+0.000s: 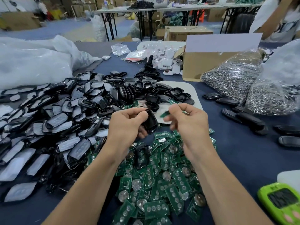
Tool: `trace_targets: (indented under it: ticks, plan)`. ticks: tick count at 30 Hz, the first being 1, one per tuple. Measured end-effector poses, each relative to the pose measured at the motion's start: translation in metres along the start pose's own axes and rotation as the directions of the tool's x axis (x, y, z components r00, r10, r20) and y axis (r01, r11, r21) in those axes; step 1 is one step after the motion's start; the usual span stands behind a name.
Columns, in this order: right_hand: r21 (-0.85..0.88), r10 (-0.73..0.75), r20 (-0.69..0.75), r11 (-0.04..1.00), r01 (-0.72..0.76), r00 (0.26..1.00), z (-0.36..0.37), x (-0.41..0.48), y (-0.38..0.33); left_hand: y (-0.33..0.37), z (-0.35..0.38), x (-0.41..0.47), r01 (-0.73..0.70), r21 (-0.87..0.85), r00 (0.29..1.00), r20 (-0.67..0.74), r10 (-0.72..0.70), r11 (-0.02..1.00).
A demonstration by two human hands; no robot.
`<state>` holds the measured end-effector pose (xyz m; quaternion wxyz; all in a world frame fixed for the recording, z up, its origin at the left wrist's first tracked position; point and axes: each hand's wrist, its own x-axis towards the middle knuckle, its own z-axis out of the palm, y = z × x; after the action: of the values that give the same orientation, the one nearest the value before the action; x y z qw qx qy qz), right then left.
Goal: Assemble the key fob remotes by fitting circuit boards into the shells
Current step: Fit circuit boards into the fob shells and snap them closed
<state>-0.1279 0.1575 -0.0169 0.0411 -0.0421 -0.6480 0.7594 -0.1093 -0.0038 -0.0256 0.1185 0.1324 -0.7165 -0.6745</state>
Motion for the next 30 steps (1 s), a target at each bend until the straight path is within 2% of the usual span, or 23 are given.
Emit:
trace_targets:
  ticks: [3, 6, 8, 11, 13, 17, 23, 27, 30]
  plan:
    - [-0.006, 0.006, 0.065, 1.0, -0.006, 0.998, 0.001, -0.003, -0.001, -0.003, 0.002, -0.004, -0.007, -0.026, 0.997, 0.071, 0.009, 1.0]
    - [-0.034, 0.018, 0.047, 0.999, -0.016, 0.999, -0.002, -0.002, 0.0, -0.006, 0.003, -0.006, -0.005, -0.009, 0.997, 0.074, 0.006, 1.0]
    - [-0.014, 0.035, 0.068, 0.999, -0.034, 0.997, -0.004, -0.001, -0.002, -0.006, 0.004, -0.005, 0.007, 0.015, 1.0, 0.022, -0.007, 1.0]
    - [-0.025, 0.026, 0.135, 0.999, -0.023, 0.991, -0.003, -0.001, -0.003, -0.008, 0.003, -0.004, -0.029, 0.203, 0.988, -0.139, 0.059, 0.979]
    - [-0.039, 0.032, 0.171, 0.999, -0.026, 0.985, 0.0, -0.003, -0.001, -0.007, 0.002, -0.004, -0.054, 0.221, 0.981, -0.169, 0.093, 0.974]
    - [-0.023, 0.034, 0.208, 0.999, -0.03, 0.978, 0.002, -0.005, 0.0, -0.004, 0.003, -0.006, -0.088, 0.151, 0.984, -0.141, 0.109, 0.985]
    - [0.002, 0.039, 0.166, 0.999, -0.039, 0.985, -0.001, -0.003, -0.002, 0.004, 0.0, -0.006, 0.025, -0.152, 0.999, 0.038, -0.019, 0.988]
    - [-0.024, 0.056, 0.108, 0.998, -0.053, 0.993, -0.001, -0.001, -0.001, 0.004, 0.001, -0.008, 0.094, -0.229, 0.992, 0.105, -0.072, 0.969]
    - [-0.039, 0.064, 0.1, 0.997, -0.06, 0.993, 0.001, 0.0, 0.001, 0.005, 0.001, -0.007, 0.071, -0.244, 0.994, 0.099, -0.048, 0.967]
